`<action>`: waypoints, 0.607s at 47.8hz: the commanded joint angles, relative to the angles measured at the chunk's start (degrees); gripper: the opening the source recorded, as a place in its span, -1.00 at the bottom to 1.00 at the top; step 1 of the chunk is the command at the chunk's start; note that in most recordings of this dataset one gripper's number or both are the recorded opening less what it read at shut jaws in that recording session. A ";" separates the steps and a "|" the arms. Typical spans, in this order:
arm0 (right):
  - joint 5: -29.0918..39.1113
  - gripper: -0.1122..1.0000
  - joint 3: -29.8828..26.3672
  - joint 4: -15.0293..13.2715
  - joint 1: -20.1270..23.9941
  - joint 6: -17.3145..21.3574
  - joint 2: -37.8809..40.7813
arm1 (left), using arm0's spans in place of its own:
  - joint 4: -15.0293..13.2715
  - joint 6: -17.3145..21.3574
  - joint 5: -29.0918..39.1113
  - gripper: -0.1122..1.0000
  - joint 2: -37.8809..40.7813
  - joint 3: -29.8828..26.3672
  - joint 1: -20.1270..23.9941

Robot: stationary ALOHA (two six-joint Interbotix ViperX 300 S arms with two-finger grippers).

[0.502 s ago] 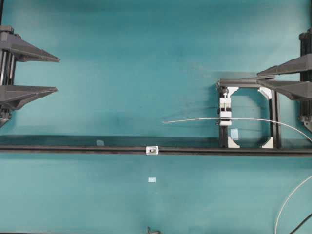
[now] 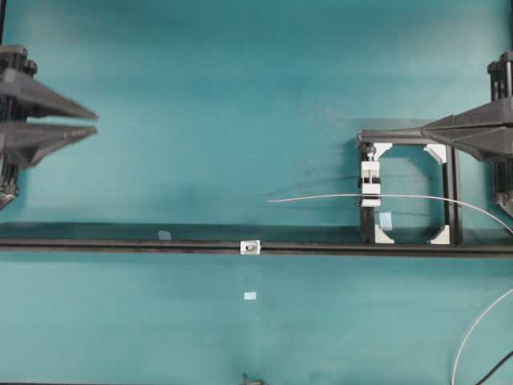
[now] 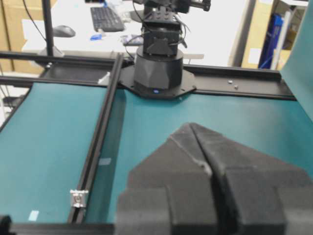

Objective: Insert the wire through the hole in the metal fitting marked with a red label.
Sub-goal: 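Move both grippers inward from rest toward the wire and rail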

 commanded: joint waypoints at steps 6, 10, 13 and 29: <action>1.49 -0.61 -1.58 0.00 0.00 0.18 2.46 | 0.00 -0.09 -0.18 -0.28 1.76 0.26 0.18; 2.64 -0.27 -2.20 0.09 -0.09 0.18 3.52 | 0.00 -0.18 -0.18 0.17 3.52 0.35 0.18; 3.25 0.07 -2.64 0.09 -0.18 0.18 4.39 | -0.09 -0.18 -0.26 0.39 5.54 0.09 0.18; 3.69 0.47 -3.25 1.23 -0.35 0.26 9.32 | 0.00 0.35 -0.62 0.39 11.51 -0.35 0.18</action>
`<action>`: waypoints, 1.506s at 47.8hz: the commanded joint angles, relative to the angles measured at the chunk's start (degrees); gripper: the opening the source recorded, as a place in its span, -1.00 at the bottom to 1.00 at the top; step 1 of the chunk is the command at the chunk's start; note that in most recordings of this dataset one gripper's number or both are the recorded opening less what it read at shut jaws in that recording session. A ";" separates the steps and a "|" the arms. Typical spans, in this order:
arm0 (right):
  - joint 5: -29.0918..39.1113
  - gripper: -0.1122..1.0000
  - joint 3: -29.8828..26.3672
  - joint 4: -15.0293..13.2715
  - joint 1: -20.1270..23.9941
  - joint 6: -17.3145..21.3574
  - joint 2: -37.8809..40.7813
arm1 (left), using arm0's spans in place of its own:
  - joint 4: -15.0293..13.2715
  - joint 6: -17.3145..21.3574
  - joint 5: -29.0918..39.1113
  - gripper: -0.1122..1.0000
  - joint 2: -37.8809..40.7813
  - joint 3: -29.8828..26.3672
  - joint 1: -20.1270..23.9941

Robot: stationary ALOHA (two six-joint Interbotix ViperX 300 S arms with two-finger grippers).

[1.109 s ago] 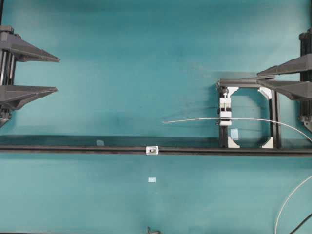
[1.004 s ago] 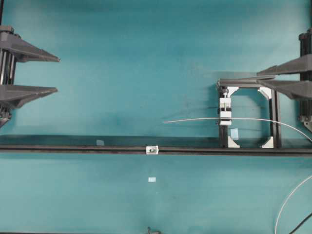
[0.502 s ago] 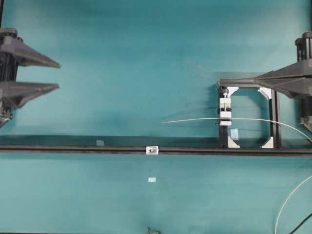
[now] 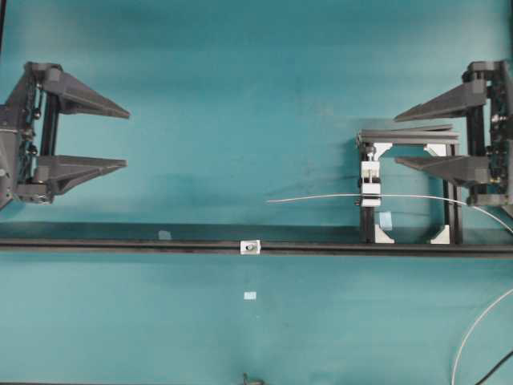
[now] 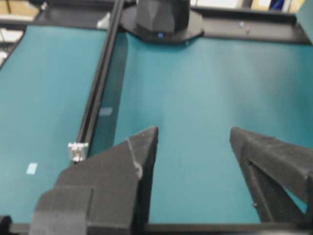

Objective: Insert the wire through the hole in the metal fitting marked with a red label.
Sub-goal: 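Move both grippers inward from rest toward the wire and rail, then lower the open right gripper over the white wire near the bracket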

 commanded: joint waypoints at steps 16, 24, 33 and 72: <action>-0.18 0.47 -1.49 2.72 -0.53 0.09 7.12 | 0.18 0.53 -1.49 0.39 6.94 -0.97 0.18; 0.00 0.47 -1.93 3.43 -0.44 0.09 10.20 | 0.35 0.62 -4.22 0.39 9.14 0.00 0.18; 1.05 0.47 -2.99 3.43 -0.53 0.09 13.71 | 0.35 1.85 -7.47 0.39 10.28 1.49 -0.35; 0.88 0.47 -6.24 3.34 1.93 3.08 26.10 | 0.35 2.46 -12.22 0.39 23.20 0.97 -1.32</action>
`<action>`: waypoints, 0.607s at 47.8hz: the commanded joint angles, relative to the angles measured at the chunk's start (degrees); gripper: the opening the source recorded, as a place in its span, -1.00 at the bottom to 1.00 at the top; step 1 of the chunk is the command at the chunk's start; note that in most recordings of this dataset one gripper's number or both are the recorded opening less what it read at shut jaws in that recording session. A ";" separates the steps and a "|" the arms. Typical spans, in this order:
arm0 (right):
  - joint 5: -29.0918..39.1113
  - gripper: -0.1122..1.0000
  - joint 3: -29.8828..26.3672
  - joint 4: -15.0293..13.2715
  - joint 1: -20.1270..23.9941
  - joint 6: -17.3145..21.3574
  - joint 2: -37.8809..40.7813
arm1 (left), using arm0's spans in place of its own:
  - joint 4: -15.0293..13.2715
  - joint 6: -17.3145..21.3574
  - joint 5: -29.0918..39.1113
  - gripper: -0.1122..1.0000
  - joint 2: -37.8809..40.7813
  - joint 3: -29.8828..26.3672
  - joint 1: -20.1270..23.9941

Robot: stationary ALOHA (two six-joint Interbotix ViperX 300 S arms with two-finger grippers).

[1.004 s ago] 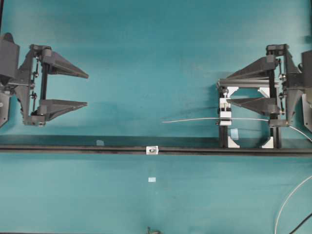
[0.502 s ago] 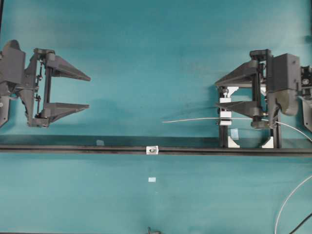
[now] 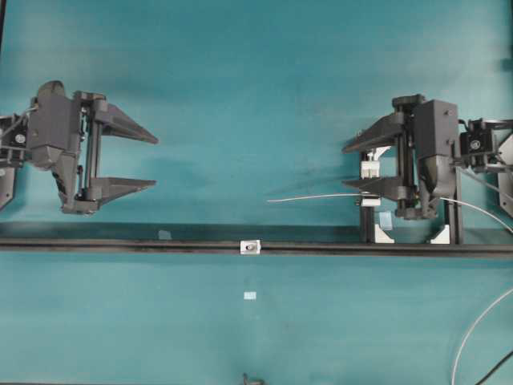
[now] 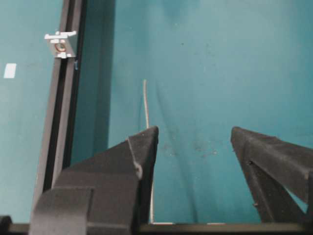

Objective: Insert the wire through the hole in the metal fitting marked with a red label.
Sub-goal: 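Lower the open right gripper over the white wire near the bracket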

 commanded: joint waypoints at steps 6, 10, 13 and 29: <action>-0.62 0.47 -2.55 0.09 0.97 0.62 2.46 | 0.09 0.09 -2.64 0.39 2.11 -1.32 -0.97; -0.62 0.47 -3.34 0.09 1.23 1.05 4.13 | 0.09 0.09 -2.90 0.39 2.55 -1.41 -1.14; -0.70 0.47 -3.87 0.09 1.41 1.23 5.36 | 0.09 0.09 -2.90 0.39 2.81 -1.49 -1.23; -2.20 0.47 -6.42 0.00 2.90 1.32 11.51 | 0.09 0.09 -2.99 0.38 2.99 -1.93 -1.23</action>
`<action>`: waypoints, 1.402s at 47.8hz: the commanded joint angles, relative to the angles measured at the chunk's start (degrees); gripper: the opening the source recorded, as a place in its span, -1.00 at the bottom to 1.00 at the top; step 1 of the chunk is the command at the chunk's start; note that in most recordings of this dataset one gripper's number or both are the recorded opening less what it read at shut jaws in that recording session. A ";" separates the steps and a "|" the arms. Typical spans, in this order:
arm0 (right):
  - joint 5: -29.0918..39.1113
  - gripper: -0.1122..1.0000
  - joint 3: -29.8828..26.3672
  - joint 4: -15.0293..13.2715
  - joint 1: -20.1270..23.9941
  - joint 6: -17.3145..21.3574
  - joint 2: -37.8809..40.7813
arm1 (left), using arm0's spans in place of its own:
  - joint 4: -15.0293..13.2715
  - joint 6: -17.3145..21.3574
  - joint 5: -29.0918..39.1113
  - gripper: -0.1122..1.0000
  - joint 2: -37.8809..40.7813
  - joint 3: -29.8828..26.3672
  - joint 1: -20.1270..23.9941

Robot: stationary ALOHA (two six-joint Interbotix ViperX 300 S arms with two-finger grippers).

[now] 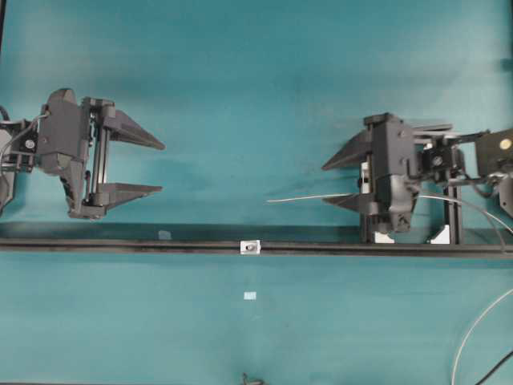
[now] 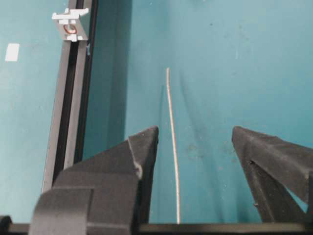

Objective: Insert the wire through the hole in the metal fitting marked with a red label.
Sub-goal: 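Lower the open right gripper over the white wire near the bracket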

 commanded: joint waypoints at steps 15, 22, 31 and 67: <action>-3.69 0.42 -2.02 0.09 0.70 0.26 4.22 | 0.00 -0.09 -0.53 0.38 -0.18 -1.23 -0.18; -3.78 0.33 -2.20 0.09 0.70 1.32 5.36 | 0.09 -0.09 -0.53 0.38 -0.18 -1.32 -0.18; -3.69 0.33 -2.64 0.09 0.62 1.67 6.50 | 0.09 -0.09 -0.44 0.38 -0.18 -1.32 -0.18; -1.05 0.33 -3.96 0.18 0.62 5.10 8.88 | 0.00 -0.09 -0.35 0.37 -0.18 -0.88 -0.18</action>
